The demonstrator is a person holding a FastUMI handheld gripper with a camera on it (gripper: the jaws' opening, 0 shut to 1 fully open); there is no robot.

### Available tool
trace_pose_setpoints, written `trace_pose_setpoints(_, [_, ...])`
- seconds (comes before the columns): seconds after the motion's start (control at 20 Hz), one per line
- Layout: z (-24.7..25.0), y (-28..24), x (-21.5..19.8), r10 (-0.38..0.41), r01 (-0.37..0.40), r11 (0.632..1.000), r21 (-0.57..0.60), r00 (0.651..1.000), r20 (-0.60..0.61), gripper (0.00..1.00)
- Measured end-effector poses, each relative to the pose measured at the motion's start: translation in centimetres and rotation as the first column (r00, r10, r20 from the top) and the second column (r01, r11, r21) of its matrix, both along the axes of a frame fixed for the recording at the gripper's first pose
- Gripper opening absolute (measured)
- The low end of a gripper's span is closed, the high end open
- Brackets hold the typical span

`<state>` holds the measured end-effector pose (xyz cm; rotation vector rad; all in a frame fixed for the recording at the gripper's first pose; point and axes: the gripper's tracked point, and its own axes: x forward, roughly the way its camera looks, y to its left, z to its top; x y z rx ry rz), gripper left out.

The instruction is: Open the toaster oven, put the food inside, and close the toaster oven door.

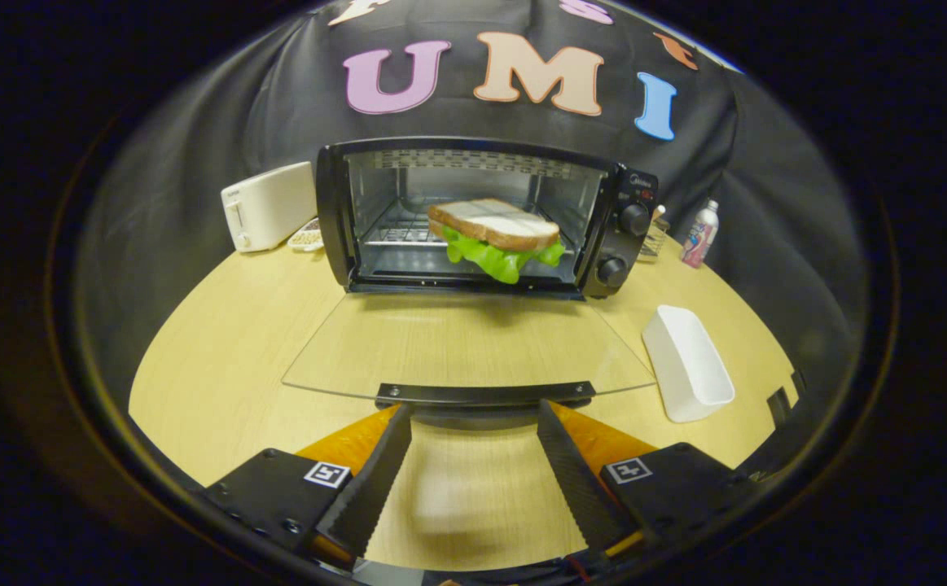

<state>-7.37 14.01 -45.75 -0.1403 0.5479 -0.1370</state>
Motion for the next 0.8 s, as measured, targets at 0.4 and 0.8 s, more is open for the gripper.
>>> trace_pose_setpoints(0.4, [6.9,0.5,2.6,0.038,-0.048,0.997,0.055,0.986,0.163,0.99])
trace_pose_setpoints(0.8, [12.7,0.4,7.3,0.098,-0.115,0.992,0.05,0.96,0.261,0.99])
